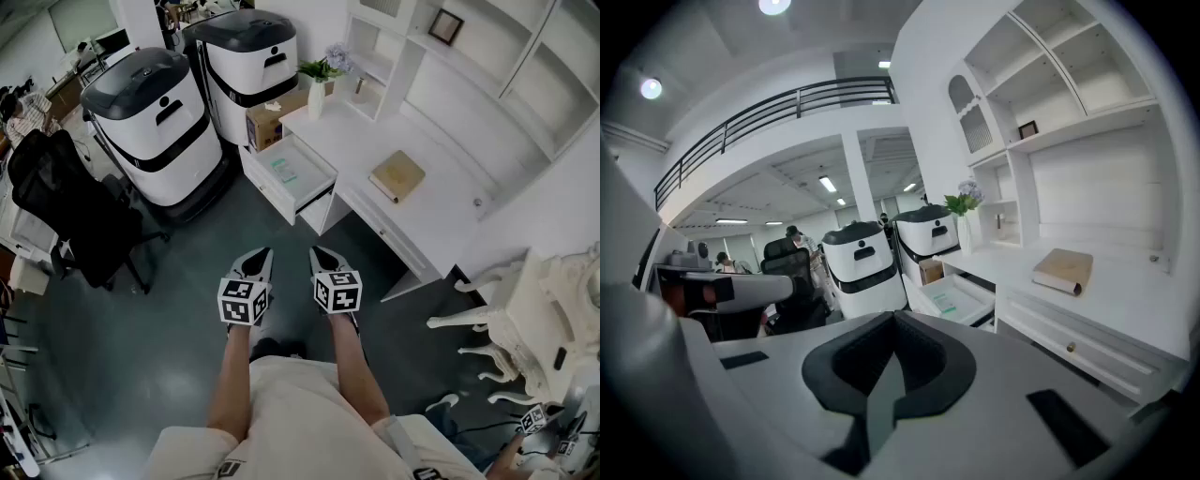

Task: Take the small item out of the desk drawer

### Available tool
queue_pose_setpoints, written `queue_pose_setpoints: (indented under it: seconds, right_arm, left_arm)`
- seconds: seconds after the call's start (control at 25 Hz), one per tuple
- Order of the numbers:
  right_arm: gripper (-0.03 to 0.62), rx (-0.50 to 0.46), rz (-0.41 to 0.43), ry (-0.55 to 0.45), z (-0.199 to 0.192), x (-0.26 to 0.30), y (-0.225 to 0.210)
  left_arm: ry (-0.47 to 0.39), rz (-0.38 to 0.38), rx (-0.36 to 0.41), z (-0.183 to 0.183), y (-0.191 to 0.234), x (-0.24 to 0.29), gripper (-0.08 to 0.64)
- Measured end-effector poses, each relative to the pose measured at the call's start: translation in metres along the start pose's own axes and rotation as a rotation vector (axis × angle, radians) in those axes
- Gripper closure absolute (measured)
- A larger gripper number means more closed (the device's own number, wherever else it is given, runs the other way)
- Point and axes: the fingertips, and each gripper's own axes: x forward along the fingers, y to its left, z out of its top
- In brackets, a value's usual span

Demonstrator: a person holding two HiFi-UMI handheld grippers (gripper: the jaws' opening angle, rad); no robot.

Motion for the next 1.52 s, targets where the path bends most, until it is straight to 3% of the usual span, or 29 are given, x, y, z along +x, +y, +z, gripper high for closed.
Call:
queue_pose_setpoints:
  seconds: [0.48,0.76,1.12,1.32,1.52]
  right_arm:
    - [0.566,-0.021,0.029,0.0,0.005,0.007,0.008]
    - [0.569,-0.013,-0.017,-0.057,0.018,0.014,0.0]
    - [0.569,0.073,0.087,-0.053,0.022,0.055,-0.007]
    - [0.569,0.193,0.197,-0.086,0.047,0.086,-0.014]
    - [0.569,0.131,0.221,-0.036,0.067,0.136,-0.028]
  left_arm:
    - [0.002,0.007,0.024,0.006,0.004,-0.001,0.543]
    - [0.02,0.015,0.012,-0.001,0.011,0.002,0.543]
    - [0.026,0.01,-0.014,0.001,0.042,0.04,0.543]
    - [0.014,-0.001,-0.045,0.017,0.067,0.074,0.543]
    - [0.023,0.002,-0.071,0.035,0.105,0.125,0.543]
